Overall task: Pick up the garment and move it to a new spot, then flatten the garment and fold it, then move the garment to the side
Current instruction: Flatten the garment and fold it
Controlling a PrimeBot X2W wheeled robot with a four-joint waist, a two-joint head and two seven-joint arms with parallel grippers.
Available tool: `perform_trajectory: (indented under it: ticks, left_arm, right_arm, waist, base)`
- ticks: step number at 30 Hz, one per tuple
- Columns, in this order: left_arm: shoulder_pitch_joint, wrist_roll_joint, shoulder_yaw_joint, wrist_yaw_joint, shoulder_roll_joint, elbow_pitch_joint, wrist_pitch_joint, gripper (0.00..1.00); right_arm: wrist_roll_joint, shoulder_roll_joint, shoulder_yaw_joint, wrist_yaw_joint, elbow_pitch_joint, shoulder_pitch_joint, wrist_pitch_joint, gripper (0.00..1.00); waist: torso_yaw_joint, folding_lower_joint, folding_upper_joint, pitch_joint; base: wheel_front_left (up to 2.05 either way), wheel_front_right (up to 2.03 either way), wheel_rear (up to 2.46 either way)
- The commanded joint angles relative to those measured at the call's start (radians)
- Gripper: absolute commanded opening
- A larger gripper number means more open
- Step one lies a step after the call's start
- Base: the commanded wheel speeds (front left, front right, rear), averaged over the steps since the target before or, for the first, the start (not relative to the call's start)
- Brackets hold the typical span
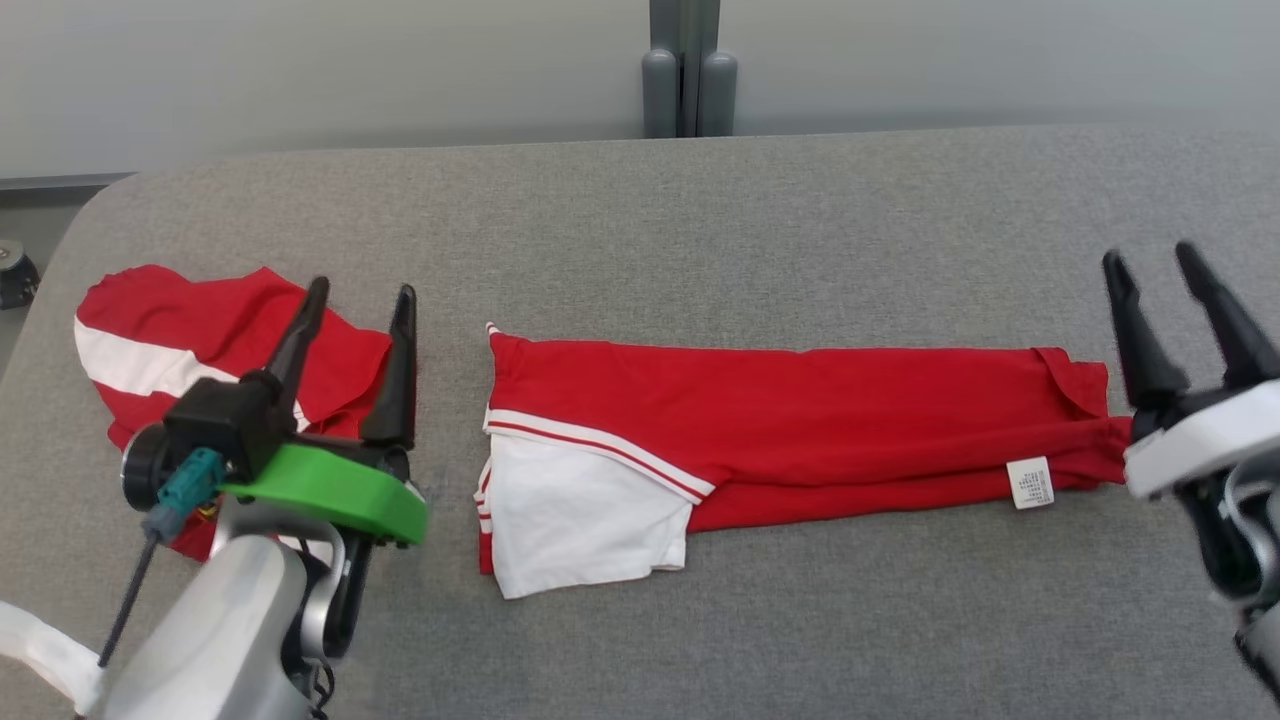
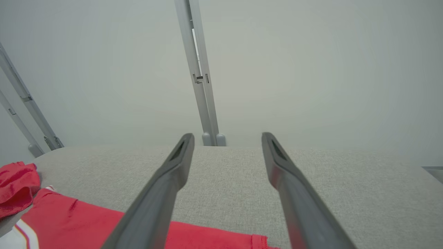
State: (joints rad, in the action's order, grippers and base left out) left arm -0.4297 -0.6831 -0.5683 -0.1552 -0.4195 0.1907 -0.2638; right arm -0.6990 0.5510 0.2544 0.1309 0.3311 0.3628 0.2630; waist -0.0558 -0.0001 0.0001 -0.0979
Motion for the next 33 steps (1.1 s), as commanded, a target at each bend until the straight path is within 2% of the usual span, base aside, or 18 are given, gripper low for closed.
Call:
perform_trajectory:
  ticks: [1,4,8,12,16,26,33]
  left_arm:
    - [0.039,0.043,0.032,0.023,0.031,-0.014,0.000,1.00]
    - [0.110,0.128,0.123,0.079,0.110,-0.026,0.000,1.00]
    - [0.180,0.235,0.218,0.147,0.210,-0.030,0.000,1.00]
    - [0.241,0.338,0.296,0.204,0.287,-0.037,0.000,1.00]
    - [0.291,0.421,0.362,0.241,0.332,-0.052,0.000,1.00]
    - [0.312,0.492,0.406,0.278,0.367,-0.044,-0.001,1.00]
    - [0.276,0.492,0.374,0.284,0.368,-0.035,-0.001,1.00]
  right_arm:
    - [0.045,-0.037,-0.036,-0.001,-0.028,-0.067,0.002,1.00]
    - [0.136,-0.124,-0.121,0.000,-0.105,-0.150,0.002,1.00]
    - [0.215,-0.199,-0.169,0.000,-0.164,-0.221,0.002,1.00]
    - [0.257,-0.263,-0.198,0.000,-0.194,-0.256,0.002,1.00]
    - [0.280,-0.302,-0.214,0.000,-0.187,-0.272,0.002,1.00]
    - [0.316,-0.305,-0.201,0.000,-0.134,-0.245,0.002,1.00]
    - [0.378,-0.317,-0.273,0.000,0.001,-0.175,0.002,1.00]
  waist:
    - [-0.014,0.0001,-0.0001,0.008]
    - [-0.023,0.0001,-0.0001,0.012]
    - [-0.028,0.0001,-0.0001,0.014]
    - [-0.025,0.0001,-0.0001,0.015]
    - [-0.017,0.0001,-0.0001,0.021]
    - [-0.009,0.0001,-0.0001,-0.005]
    - [-0.021,0.0001,-0.0001,-0.057]
  base:
    - [0.00,0.00,0.00]
    - [0.00,0.00,0.00]
    - [0.00,0.00,0.00]
    - [0.00,0.00,0.00]
    - [0.00,0.00,0.00]
    - [0.00,0.00,0.00]
    - [0.00,0.00,0.00]
